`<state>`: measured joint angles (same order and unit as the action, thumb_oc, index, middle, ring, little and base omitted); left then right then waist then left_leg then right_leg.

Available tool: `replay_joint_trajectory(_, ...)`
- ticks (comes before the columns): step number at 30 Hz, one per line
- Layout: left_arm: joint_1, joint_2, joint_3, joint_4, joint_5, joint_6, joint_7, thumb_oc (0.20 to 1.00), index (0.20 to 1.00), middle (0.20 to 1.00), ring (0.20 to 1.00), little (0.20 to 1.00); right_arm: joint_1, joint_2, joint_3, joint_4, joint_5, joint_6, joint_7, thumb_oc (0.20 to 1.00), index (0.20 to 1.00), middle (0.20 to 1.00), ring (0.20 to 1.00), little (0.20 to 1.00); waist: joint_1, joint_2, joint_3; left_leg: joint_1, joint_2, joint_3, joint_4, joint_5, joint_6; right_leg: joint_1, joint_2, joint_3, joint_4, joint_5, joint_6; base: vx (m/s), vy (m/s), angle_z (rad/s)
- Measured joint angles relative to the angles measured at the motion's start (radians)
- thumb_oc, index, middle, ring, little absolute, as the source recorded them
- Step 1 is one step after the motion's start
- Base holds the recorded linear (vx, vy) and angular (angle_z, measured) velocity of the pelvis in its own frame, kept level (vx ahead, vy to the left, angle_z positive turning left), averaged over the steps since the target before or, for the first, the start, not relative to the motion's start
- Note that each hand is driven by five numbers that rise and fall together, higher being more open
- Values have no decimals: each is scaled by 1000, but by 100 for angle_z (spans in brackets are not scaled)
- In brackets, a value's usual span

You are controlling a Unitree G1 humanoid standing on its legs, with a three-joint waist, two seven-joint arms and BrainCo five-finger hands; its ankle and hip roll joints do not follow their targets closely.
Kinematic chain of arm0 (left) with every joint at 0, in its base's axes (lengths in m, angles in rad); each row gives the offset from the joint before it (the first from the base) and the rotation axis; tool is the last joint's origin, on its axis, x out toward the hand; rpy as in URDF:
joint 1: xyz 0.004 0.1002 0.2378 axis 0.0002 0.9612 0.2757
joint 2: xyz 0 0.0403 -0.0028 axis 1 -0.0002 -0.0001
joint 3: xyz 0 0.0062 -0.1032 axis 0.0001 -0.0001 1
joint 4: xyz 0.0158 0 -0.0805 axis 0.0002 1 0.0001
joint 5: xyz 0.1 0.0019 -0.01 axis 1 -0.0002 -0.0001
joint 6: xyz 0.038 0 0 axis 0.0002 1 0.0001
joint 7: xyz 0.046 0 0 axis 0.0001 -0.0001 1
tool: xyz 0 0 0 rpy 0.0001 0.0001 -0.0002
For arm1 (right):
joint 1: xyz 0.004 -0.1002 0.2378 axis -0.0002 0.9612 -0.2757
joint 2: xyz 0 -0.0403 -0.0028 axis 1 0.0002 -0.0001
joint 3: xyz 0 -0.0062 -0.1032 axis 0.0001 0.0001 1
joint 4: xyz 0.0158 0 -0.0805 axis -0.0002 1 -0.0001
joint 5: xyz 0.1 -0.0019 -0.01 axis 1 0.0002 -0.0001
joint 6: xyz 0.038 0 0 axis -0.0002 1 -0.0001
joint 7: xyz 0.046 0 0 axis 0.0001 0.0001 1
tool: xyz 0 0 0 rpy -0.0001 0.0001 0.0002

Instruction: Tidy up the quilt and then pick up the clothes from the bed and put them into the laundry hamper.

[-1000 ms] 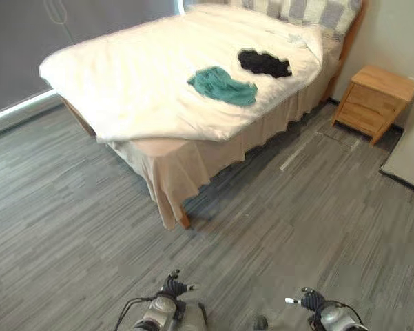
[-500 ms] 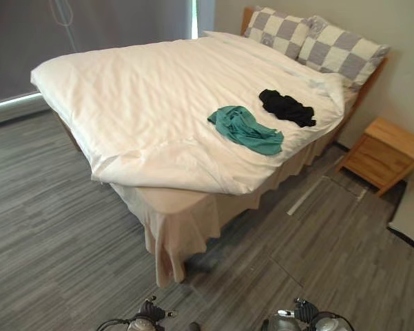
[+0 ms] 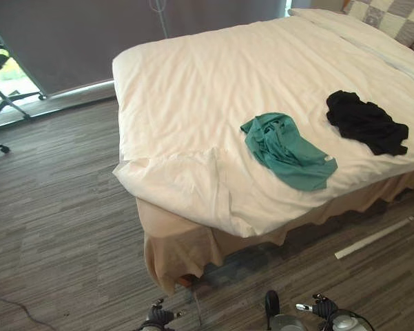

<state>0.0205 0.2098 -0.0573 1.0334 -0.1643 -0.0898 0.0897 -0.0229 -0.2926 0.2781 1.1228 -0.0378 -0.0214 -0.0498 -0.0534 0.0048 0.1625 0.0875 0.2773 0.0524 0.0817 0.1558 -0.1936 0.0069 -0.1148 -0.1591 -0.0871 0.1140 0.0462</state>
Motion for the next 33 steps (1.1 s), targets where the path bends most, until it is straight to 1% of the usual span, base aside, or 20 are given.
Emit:
replay_joint_trajectory(1, 8, 33, -4, -115, -28, -16, 1, 1000, 1000, 1000, 1000, 1000, 20, -10, 0, -10, -1, -1, 2, 1000, 1000, 1000, 1000, 1000, 12, -9, 6, -19, 14, 39, -2, 7, -1, 9, 4, -26, 2, -14, -11, 37, -215, 83)
replay_joint_trajectory(2, 22, 74, -3, -232, -31, -18, 20, 1000, 1000, 1000, 1000, 1000, 31, -17, -18, -22, 0, -1, 1, 1000, 1000, 1000, 1000, 1000, 4, 3, 13, -47, 25, 117, 12, 3, -4, 22, 17, -64, 0, -25, -29, 26, -300, 85)
replay_joint_trajectory(4, 48, 130, -1, -434, -30, -40, 36, 1000, 1000, 1000, 1000, 1000, 63, -24, -51, -52, 0, -11, 1, 1000, 1000, 1000, 1000, 1000, 5, -5, 24, -65, 0, 130, -6, -5, -8, 17, 14, -80, 0, -37, -21, -39, -202, 42)
replay_joint_trajectory(5, 45, 156, 2, -489, -27, -54, 43, 1000, 1000, 1000, 1000, 1000, 63, -40, -59, -52, 1, -12, 0, 1000, 1000, 1000, 1000, 1000, 12, 7, 29, -73, -29, 133, -9, 1, 2, 17, 19, -83, 5, -26, -33, -58, -64, 72)
replay_joint_trajectory(6, -21, 226, 2, -577, -9, -69, 67, 1000, 1000, 1000, 1000, 1000, 98, -39, -76, -47, 1, -15, 1, 1000, 1000, 1000, 1000, 1000, -27, 9, 46, -110, -35, 163, -10, 9, 23, 30, 4, -165, 5, -28, -25, -35, 13, 95)
replay_joint_trajectory(8, -88, 291, 28, -677, 28, -81, 102, 1000, 1000, 1000, 1000, 1000, 129, -51, -76, -45, 2, -10, 4, 1000, 1000, 1000, 1000, 1000, -24, 17, 51, -87, -49, 253, -81, 17, 31, 12, 1, -166, 5, -37, -5, -65, -20, 47)
replay_joint_trajectory(10, -163, 417, 25, -817, 129, -83, 129, 1000, 1000, 1000, 1000, 1000, 136, -41, -77, -42, 17, -17, 3, 1000, 1000, 1000, 1000, 1000, -26, 40, 66, -70, -50, 262, -155, 6, 39, -11, 13, -163, 5, -28, 11, -31, -13, -6)
replay_joint_trajectory(12, -319, 460, 20, -806, 224, -105, 157, 1000, 1000, 1000, 1000, 1000, 145, -19, -74, -22, 21, -18, 5, 1000, 1000, 1000, 1000, 1000, -40, 31, 74, -77, -66, 272, -164, -23, 60, -28, -4, -163, 0, -16, 28, -5, 8, 5)
replay_joint_trajectory(13, -351, 472, 12, -805, 246, -102, 164, 1000, 1000, 1000, 1000, 1000, 145, -16, -71, -21, 21, -19, 4, 1000, 1000, 1000, 1000, 1000, -47, 31, 76, -75, -73, 276, -164, -39, 57, -38, -7, -153, -1, -12, 34, -51, 20, -27)
replay_joint_trajectory(15, -484, 546, -120, -797, 349, -82, 177, 1000, 1000, 1000, 1000, 1000, 131, -22, -53, -18, 21, -26, 7, 1000, 1000, 1000, 1000, 1000, -54, 27, 79, -86, -83, 309, -165, -66, 58, -68, -18, -113, 0, 4, 57, -62, 27, -40)
replay_joint_trajectory(18, -646, 564, -285, -727, 462, -75, 184, 1000, 1000, 1000, 1000, 1000, 93, -20, -29, -8, 25, -26, 11, 1000, 1000, 1000, 1000, 1000, -102, 8, 84, -90, -109, 360, -165, -77, 71, -108, -43, -54, -1, 21, 77, -74, 51, -50)
replay_joint_trajectory(19, -754, 517, -389, -633, 505, -64, 192, 1000, 1000, 1000, 1000, 1000, 91, -17, -20, -15, 46, -31, 7, 1000, 1000, 1000, 1000, 1000, -139, 6, 87, -95, -118, 383, -165, -78, 73, -129, -45, -32, 0, 29, 81, -91, 36, -39)
replay_joint_trajectory(20, -798, 507, -432, -582, 522, -57, 187, 1000, 1000, 1000, 1000, 1000, 73, -17, -22, -14, 49, -30, 9, 1000, 1000, 1000, 1000, 1000, -135, 9, 89, -98, -119, 390, -165, -79, 74, -135, -46, -22, 0, 33, 84, -80, 27, -58)
replay_joint_trajectory(21, -837, 480, -463, -539, 550, -49, 180, 1000, 1000, 1000, 1000, 1000, 66, -13, -12, -19, 53, -29, 9, 1000, 1000, 1000, 1000, 1000, -177, -3, 93, -102, -121, 424, -166, -84, 71, -163, -45, 3, 0, 43, 77, -67, 33, -55)
replay_joint_trajectory(22, -896, 468, -522, -457, 581, -31, 174, 1000, 1000, 1000, 1000, 1000, 56, -13, -8, -34, 62, -37, 9, 1000, 1000, 1000, 1000, 1000, -187, 2, 108, -103, -119, 430, -167, -83, 72, -168, -46, 6, 5, 53, 67, -61, 17, -53)
replay_joint_trajectory(24, -935, 398, -576, -367, 621, -4, 147, 1000, 1000, 1000, 1000, 1000, 59, -15, 6, -53, 85, -41, 10, 1000, 1000, 1000, 1000, 1000, -234, 4, 120, -103, -111, 433, -165, -82, 71, -182, -32, 22, 5, 63, 54, -52, 12, -29)
replay_joint_trajectory(26, -990, 291, -611, -177, 651, 15, 135, 1000, 1000, 1000, 1000, 1000, 58, -19, 1, -61, 89, -49, 7, 1000, 1000, 1000, 1000, 1000, -248, 13, 138, -101, -106, 434, -166, -82, 71, -182, -29, 26, 5, 63, 54, -22, -7, -17)
replay_joint_trajectory(27, -955, 254, -603, -84, 654, 47, 106, 200, 200, 200, 200, 200, 58, -19, -7, -83, 103, -49, 0, 1000, 1000, 1000, 1000, 1000, -266, 13, 141, -96, -103, 432, -169, -82, 71, -182, -27, 32, 5, 63, 54, -8, -16, -14)
replay_joint_trajectory(31, -828, 249, -504, -21, 690, 36, 126, 200, 200, 200, 200, 200, 52, -57, -49, -153, 119, -46, -25, 1000, 1000, 1000, 1000, 1000, -247, 11, 142, -37, -95, 429, -171, -97, 55, -121, -20, 27, 5, 52, 54, 46, -8, -4)
replay_joint_trajectory(33, -770, 259, -378, 65, 686, 29, 126, 200, 200, 200, 200, 200, 52, -125, -78, -261, 116, -44, -34, 1000, 1000, 1000, 1000, 1000, -245, 14, 140, 7, -88, 431, -171, -126, 44, -83, -14, 34, 4, 38, 57, 83, -13, -16)
